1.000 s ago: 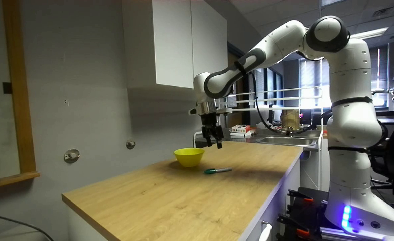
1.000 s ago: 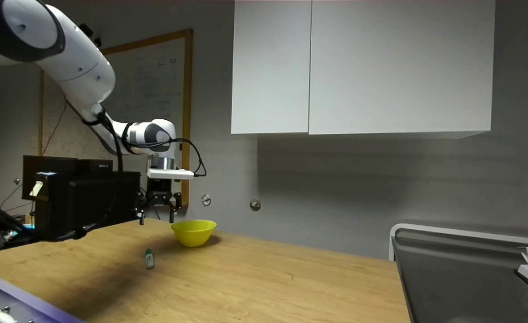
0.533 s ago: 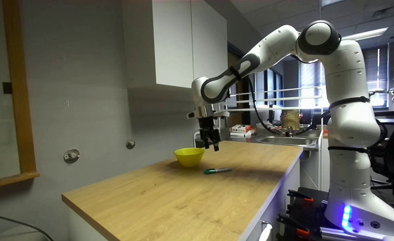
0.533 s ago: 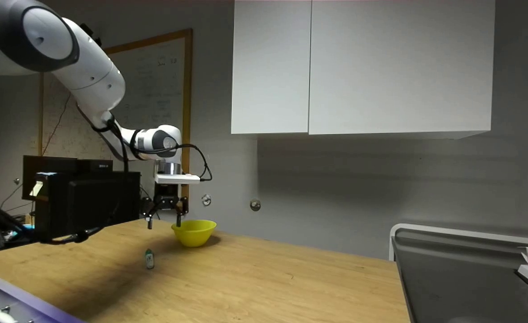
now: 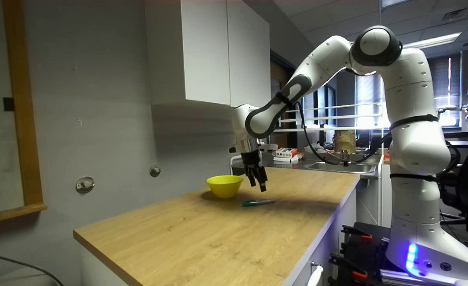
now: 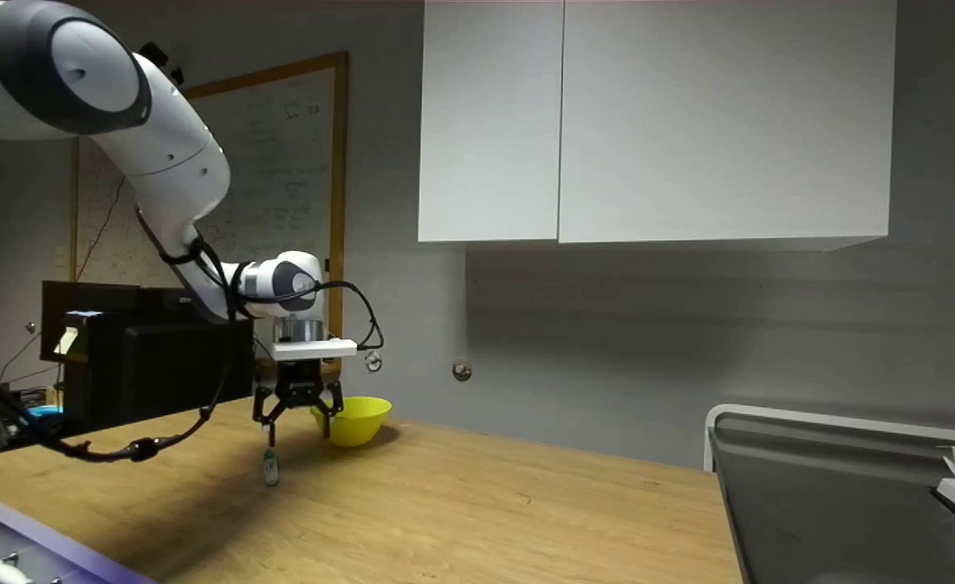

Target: Put the pen in the bowl

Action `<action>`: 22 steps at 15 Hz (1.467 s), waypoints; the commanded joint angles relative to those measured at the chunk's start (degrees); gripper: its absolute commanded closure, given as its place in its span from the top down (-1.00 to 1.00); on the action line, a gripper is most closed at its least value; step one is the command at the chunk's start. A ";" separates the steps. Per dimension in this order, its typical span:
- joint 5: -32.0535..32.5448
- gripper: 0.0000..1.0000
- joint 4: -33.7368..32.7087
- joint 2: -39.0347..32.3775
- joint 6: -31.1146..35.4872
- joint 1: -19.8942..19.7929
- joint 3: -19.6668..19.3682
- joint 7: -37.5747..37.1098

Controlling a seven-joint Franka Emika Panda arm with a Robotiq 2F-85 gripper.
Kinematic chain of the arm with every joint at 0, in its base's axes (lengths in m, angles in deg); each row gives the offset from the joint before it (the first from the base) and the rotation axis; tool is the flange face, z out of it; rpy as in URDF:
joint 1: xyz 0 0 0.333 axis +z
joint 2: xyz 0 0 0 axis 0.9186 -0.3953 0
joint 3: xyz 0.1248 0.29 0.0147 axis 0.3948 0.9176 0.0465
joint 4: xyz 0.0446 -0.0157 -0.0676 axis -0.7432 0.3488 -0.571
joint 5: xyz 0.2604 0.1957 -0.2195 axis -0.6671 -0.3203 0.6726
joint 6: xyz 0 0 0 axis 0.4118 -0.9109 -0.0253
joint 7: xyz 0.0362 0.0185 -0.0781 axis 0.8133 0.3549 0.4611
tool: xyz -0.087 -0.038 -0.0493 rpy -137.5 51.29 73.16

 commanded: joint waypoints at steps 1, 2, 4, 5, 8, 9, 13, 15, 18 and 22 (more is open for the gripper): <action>2.80 1.00 4.23 2.09 0.94 0.27 1.69 -5.40; 2.78 1.00 4.64 2.25 0.77 0.39 2.00 -6.32; 2.40 1.00 5.19 2.43 0.63 0.46 2.61 -7.65; 2.27 1.00 5.39 2.33 0.84 0.50 2.84 -8.21; 2.42 1.00 5.43 1.54 1.85 0.54 3.29 -9.05; 2.45 1.00 5.35 1.16 2.25 0.50 3.36 -9.15; 2.44 1.00 5.51 0.08 3.48 0.44 3.49 -9.08; 2.35 1.00 5.41 -0.31 3.69 0.40 3.50 -9.03; 2.30 1.00 5.24 -0.58 3.79 0.36 3.52 -8.89; 2.76 0.45 5.27 -0.63 4.20 0.40 3.52 -8.95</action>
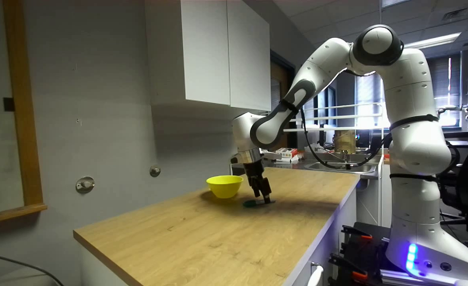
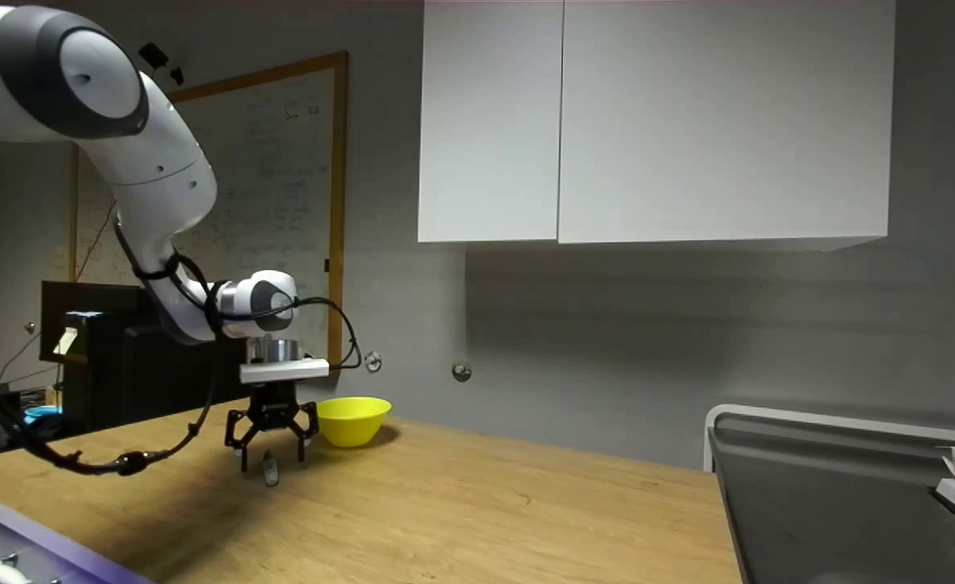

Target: Put the pen in the bowl

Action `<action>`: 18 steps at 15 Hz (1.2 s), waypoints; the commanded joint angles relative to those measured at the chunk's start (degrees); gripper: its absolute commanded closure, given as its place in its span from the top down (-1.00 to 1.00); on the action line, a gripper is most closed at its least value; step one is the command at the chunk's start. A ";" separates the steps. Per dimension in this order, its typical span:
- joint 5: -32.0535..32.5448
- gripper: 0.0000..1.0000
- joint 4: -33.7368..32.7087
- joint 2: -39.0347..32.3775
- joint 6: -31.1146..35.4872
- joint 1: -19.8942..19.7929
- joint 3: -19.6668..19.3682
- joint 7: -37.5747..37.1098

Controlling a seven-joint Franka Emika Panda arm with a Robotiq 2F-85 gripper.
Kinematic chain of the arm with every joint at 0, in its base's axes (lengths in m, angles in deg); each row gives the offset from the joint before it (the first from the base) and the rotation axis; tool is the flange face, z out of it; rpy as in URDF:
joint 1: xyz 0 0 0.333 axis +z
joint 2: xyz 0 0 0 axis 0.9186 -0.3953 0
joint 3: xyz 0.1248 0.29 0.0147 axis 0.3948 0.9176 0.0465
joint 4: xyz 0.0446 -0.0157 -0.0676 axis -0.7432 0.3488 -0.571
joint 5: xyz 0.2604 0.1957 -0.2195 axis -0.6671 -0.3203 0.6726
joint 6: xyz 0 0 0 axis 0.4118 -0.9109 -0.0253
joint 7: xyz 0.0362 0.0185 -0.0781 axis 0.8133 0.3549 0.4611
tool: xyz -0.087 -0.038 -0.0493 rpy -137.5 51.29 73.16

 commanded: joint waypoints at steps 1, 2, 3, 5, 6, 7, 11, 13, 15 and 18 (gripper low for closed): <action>1.10 0.32 0.24 -0.23 1.03 -0.26 0.48 -1.25; 1.06 0.18 0.25 -0.20 1.09 -0.29 0.47 -1.15; 1.01 0.02 0.24 -0.18 1.16 -0.35 0.43 -0.97; 0.94 -0.28 0.23 -0.14 1.38 -0.52 0.31 -0.76; 0.89 -0.43 0.22 -0.14 1.44 -0.62 0.25 -0.65; 0.90 -0.60 0.21 -0.15 1.44 -0.74 0.19 -0.64; 1.02 -0.85 0.49 0.84 1.04 -1.02 0.07 -0.80; 1.55 -0.85 1.06 2.34 0.84 -1.00 0.03 -1.31; 2.47 -0.85 2.33 5.25 0.56 -0.96 -0.05 -2.45; 4.46 -0.85 4.98 11.18 0.40 -0.80 -0.09 -5.55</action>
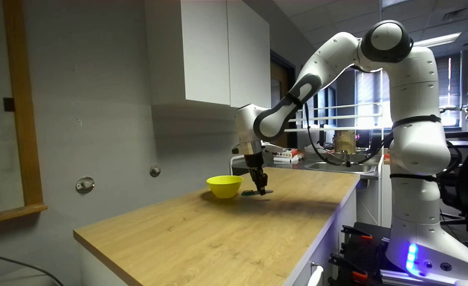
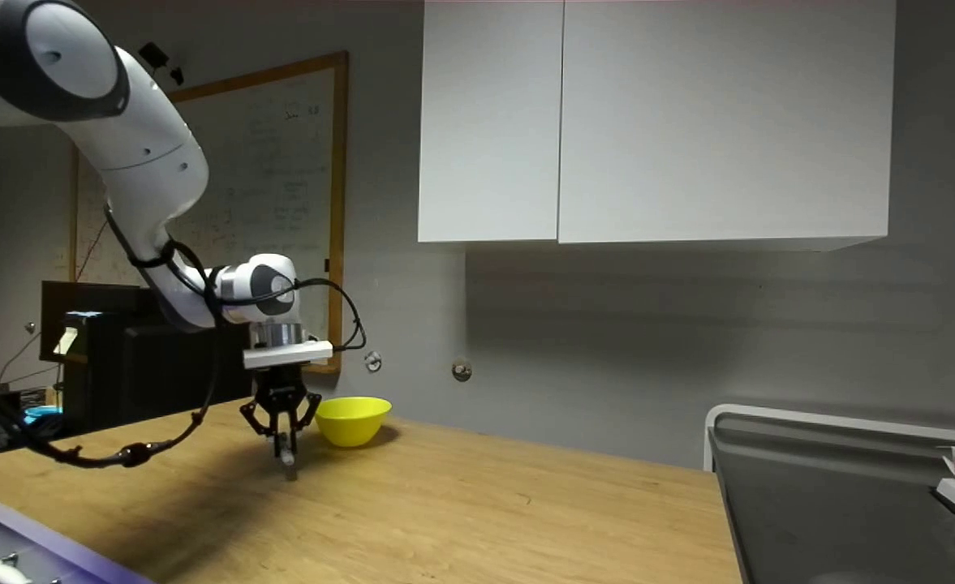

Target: Put the pen in the bowl

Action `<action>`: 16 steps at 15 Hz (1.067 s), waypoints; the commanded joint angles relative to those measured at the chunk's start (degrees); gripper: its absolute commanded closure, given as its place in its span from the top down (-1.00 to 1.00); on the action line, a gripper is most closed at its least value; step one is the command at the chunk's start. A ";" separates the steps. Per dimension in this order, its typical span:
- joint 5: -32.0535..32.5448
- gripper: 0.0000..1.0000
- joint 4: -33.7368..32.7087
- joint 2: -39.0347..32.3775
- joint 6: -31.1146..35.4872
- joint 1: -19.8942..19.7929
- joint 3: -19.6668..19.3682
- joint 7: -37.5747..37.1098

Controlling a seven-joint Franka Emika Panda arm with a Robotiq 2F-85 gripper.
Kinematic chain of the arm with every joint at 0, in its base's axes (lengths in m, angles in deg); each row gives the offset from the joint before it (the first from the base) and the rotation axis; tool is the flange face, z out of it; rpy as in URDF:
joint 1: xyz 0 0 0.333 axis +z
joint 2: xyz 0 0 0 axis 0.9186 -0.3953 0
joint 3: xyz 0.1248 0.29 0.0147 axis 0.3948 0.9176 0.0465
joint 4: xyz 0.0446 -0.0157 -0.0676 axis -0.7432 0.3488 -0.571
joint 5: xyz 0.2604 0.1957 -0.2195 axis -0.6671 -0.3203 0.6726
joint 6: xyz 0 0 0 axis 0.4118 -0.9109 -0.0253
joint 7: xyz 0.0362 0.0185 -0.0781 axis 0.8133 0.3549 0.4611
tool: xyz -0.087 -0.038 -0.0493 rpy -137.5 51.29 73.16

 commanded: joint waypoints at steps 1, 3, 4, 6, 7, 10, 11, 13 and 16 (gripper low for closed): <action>3.07 -0.85 5.06 8.99 -0.19 0.01 0.07 -4.72; 6.14 -0.85 6.54 13.06 -0.12 -0.19 0.19 -10.31; 7.67 -0.85 6.82 14.94 -0.70 -0.41 0.41 -13.64; 9.49 -0.85 6.92 18.04 -1.97 -0.79 0.79 -19.39; 9.93 -0.85 6.47 19.17 -2.84 -1.00 0.99 -22.19; 11.00 -0.85 3.07 20.38 -4.94 -1.93 1.85 -30.23; 10.96 -0.85 1.40 20.01 -5.38 -2.25 2.11 -32.64; 10.85 -0.84 -2.40 18.47 -6.18 -2.69 2.59 -35.58; 10.39 -0.84 -9.36 13.76 -7.10 -2.72 2.90 -36.28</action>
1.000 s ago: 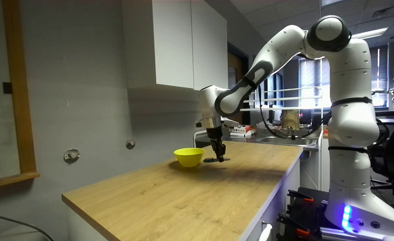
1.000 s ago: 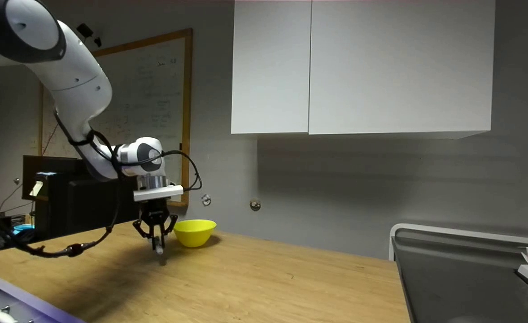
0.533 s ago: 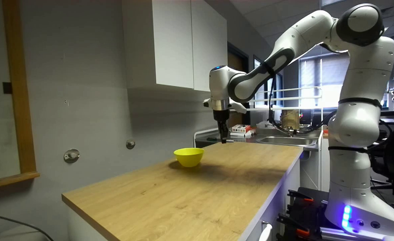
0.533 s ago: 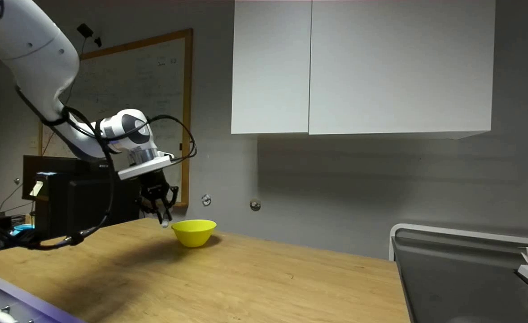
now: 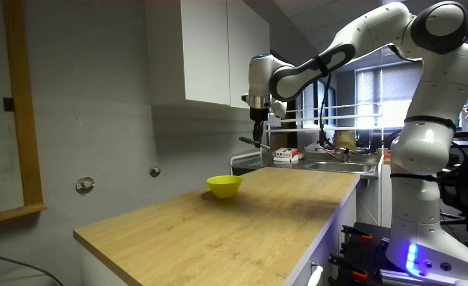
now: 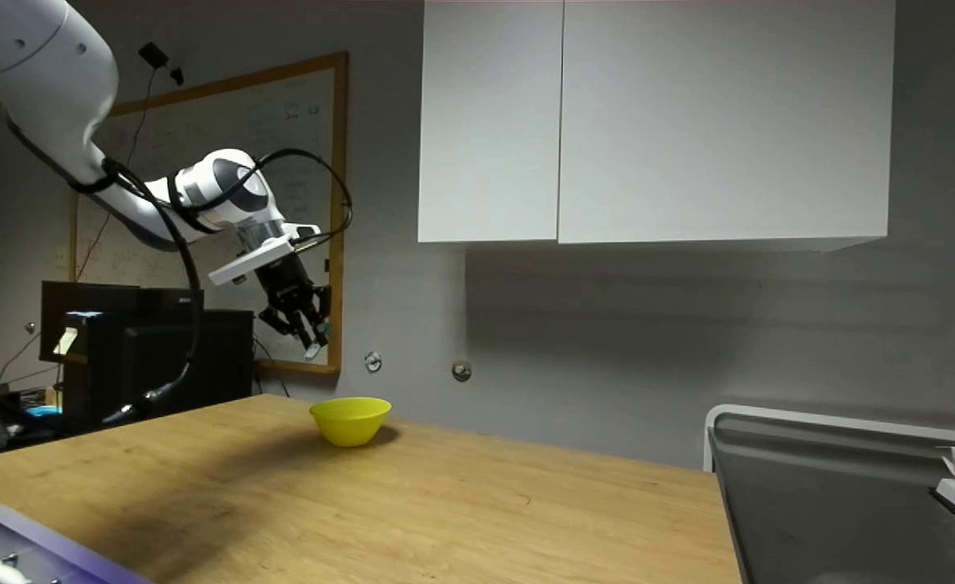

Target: Put the pen in the bowl

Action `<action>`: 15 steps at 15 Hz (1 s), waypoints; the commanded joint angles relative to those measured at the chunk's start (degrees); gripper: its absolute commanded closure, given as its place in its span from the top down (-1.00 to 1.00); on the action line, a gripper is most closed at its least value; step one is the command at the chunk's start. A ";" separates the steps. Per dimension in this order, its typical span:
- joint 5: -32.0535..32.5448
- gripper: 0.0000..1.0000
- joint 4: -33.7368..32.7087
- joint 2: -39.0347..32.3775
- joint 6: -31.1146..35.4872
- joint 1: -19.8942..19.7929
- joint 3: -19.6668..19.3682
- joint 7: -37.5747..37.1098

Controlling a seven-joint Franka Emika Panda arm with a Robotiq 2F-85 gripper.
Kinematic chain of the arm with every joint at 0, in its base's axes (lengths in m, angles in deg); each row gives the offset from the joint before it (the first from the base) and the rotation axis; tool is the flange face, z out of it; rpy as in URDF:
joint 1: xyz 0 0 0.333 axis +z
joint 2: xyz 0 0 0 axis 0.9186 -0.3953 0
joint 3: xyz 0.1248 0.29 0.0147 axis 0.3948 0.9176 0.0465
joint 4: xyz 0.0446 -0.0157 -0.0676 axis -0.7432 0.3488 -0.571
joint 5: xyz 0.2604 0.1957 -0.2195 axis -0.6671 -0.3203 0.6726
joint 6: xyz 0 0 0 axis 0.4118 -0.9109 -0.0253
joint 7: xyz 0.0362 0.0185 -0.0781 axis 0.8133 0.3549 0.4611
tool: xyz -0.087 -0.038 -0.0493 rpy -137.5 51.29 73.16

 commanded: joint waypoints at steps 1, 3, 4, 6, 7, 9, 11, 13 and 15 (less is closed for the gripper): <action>0.44 -0.84 -9.82 -7.65 -2.47 -0.61 1.16 -1.49; -0.18 -0.84 -14.62 -11.67 -2.54 -0.13 0.72 0.81; -0.86 -0.84 -16.82 -13.54 -2.43 0.22 0.42 2.47; -2.43 -0.84 -21.43 -17.76 -1.98 0.89 0.12 6.28; -3.28 -0.85 -23.59 -19.68 -1.89 1.23 0.14 8.29; -4.47 -0.85 -27.83 -23.59 -1.59 2.01 0.43 12.41; -5.14 -0.85 -31.73 -27.28 -1.49 2.86 0.66 15.94; -6.18 -0.85 -34.33 -30.41 -0.46 3.51 0.81 19.15; -7.95 -0.85 -35.97 -33.24 1.27 3.64 0.91 22.28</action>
